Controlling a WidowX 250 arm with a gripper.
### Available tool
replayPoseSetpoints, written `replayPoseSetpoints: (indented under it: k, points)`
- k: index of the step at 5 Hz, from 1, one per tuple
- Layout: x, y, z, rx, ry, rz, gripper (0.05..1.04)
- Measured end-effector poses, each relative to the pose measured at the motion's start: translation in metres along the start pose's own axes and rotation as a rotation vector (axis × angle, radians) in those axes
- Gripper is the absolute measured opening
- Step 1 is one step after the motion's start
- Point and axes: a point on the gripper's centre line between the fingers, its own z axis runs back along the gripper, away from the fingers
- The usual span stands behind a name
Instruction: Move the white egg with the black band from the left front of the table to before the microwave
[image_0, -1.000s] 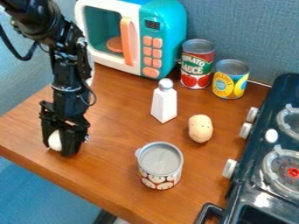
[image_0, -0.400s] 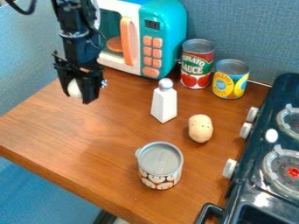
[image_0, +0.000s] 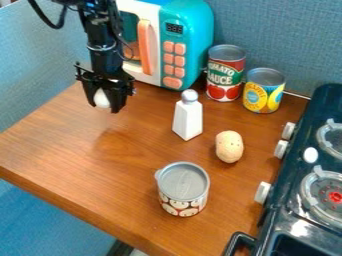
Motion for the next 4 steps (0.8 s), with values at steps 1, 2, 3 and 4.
replayPoseSetpoints:
  k: [1,2,3,4]
  points:
    - [0.016,-0.005,-0.018,0.007,0.001,-0.005,0.713]
    - [0.019,-0.003,-0.023,0.027,-0.023,0.006,0.713]
    - [0.02,-0.004,-0.028,0.014,-0.034,0.004,0.757]
    - [0.016,-0.003,-0.028,-0.002,-0.01,0.037,0.995]
